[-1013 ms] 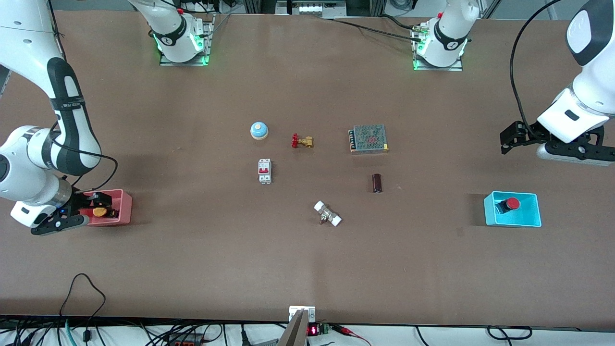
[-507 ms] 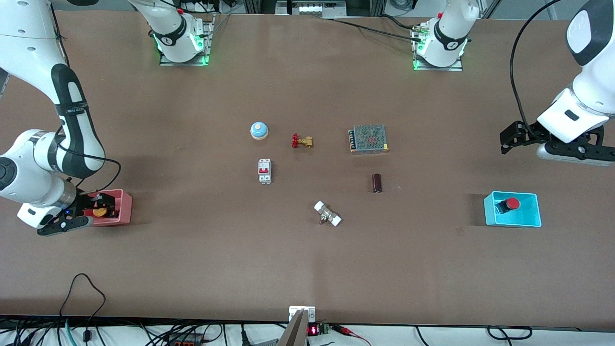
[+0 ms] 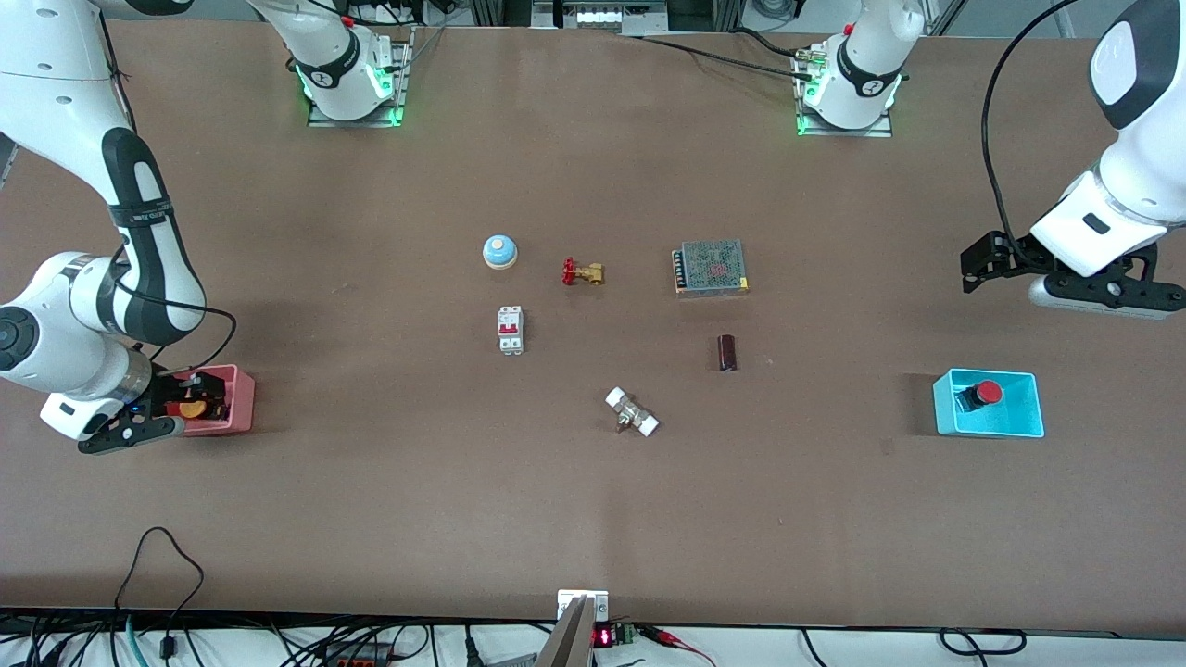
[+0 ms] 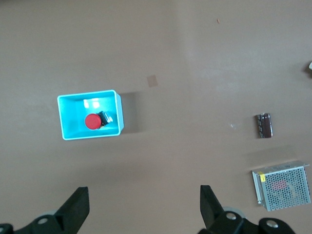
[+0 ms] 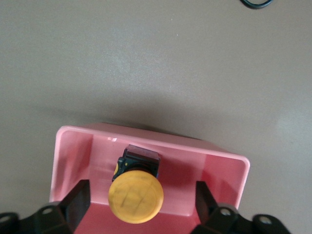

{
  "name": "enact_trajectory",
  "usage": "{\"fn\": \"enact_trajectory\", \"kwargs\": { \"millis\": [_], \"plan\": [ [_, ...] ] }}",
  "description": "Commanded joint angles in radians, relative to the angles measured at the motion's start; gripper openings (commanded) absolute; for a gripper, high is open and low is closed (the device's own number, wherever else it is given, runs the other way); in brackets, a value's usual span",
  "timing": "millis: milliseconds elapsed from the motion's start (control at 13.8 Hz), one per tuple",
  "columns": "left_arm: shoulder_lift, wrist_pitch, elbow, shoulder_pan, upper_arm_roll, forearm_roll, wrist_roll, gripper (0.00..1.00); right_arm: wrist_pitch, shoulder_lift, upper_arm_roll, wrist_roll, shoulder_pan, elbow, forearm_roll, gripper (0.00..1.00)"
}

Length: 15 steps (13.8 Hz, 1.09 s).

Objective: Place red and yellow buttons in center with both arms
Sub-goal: 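Grasp the yellow button with the right gripper while the left gripper descends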

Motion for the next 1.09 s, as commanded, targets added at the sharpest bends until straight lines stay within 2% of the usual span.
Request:
{"fn": "enact_trajectory", "kwargs": {
  "millis": [0, 217, 289, 434, 724, 868, 1013],
  "plan": [
    [0.044, -0.023, 0.009, 0.000, 0.001, -0.005, 0.008, 1.00, 0.013, -0.003, 0.012, -0.016, -0.011, -0.007, -0.002, 0.86],
    [0.122, -0.063, 0.041, 0.006, 0.009, 0.039, 0.003, 1.00, 0.013, -0.002, 0.012, -0.036, -0.013, -0.007, 0.000, 0.75],
    [0.156, -0.064, 0.083, 0.020, 0.018, 0.084, 0.008, 1.00, 0.013, -0.002, 0.012, -0.036, -0.013, -0.007, 0.000, 0.72],
    [0.248, -0.075, 0.185, 0.098, 0.018, 0.089, 0.009, 1.00, 0.013, -0.002, 0.012, -0.038, -0.013, -0.007, -0.002, 0.65],
    [0.398, -0.073, 0.300, 0.131, 0.021, 0.078, 0.014, 1.00, 0.013, -0.002, 0.012, -0.087, -0.013, -0.007, -0.001, 0.38],
    [0.456, -0.026, 0.303, 0.170, 0.020, 0.073, 0.017, 1.00, 0.013, -0.002, 0.012, -0.087, -0.013, -0.007, 0.000, 0.36],
    [0.512, 0.109, 0.288, 0.212, 0.012, 0.064, 0.067, 1.00, 0.011, -0.003, 0.012, -0.088, -0.013, -0.007, -0.002, 0.36]
  ]
}}
